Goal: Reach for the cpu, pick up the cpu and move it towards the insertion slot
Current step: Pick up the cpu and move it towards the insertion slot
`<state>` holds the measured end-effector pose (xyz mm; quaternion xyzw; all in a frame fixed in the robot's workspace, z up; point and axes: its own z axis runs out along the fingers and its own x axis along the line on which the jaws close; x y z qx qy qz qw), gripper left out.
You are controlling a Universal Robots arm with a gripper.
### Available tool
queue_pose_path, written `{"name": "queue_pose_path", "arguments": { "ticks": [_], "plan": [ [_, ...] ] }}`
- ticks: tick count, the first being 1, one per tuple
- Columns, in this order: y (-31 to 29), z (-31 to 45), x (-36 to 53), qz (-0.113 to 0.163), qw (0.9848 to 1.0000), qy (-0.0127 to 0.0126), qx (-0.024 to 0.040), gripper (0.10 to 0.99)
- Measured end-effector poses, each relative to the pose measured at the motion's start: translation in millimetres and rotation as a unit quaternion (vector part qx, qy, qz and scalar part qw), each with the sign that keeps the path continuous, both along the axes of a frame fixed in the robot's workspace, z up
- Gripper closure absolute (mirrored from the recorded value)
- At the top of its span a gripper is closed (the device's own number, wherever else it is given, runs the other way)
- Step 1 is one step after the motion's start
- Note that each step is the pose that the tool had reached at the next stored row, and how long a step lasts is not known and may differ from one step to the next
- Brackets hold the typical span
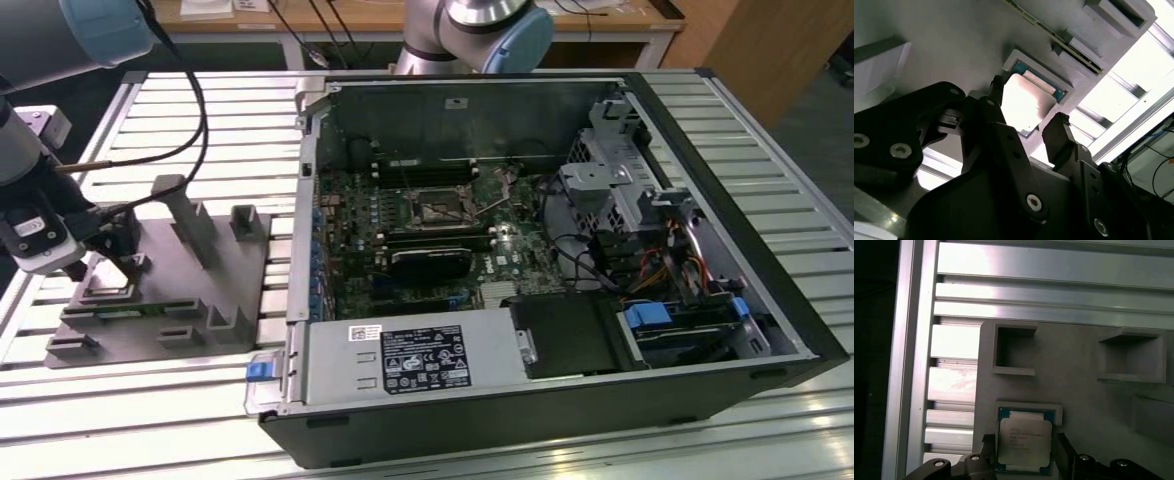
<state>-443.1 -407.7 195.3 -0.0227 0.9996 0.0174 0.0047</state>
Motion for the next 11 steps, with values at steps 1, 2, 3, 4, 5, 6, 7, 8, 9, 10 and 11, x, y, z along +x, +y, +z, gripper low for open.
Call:
{"name": "queue_pose_path", "arguments": {
  "ticks": [1, 2, 3, 4, 5, 6, 7, 8, 9, 10, 11],
  "plan": [
    [0.0, -0.4, 0.0, 0.000, 1.0000, -0.0005, -0.0001, 0.494],
    [0.0, -0.5, 0.0, 0.000, 1.0000, -0.0005, -0.0002, 0.494],
    [0.1, -0.9, 0.0, -0.001, 1.0000, -0.0006, -0.0003, 0.494],
    [0.2, -1.6, 0.0, -0.002, 1.0000, -0.0008, -0.0002, 0.494],
    [0.4, -2.0, 0.0, -0.003, 1.0000, -0.0008, -0.0002, 0.494],
    [0.5, -2.2, 0.0, -0.005, 1.0000, -0.0008, -0.0003, 0.494],
    [0.9, -2.5, 0.0, -0.007, 1.0000, -0.0008, -0.0003, 0.494],
    [1.3, -2.8, 0.0, -0.008, 1.0000, -0.0008, -0.0002, 0.494],
    [1.5, -3.1, 0.0, -0.009, 1.0000, -0.0009, -0.0002, 0.494],
    [1.5, -3.2, 0.0, -0.009, 1.0000, -0.0008, -0.0003, 0.494],
    [1.5, -3.5, 0.0, -0.009, 1.0000, -0.0008, -0.0004, 0.494]
  ]
}}
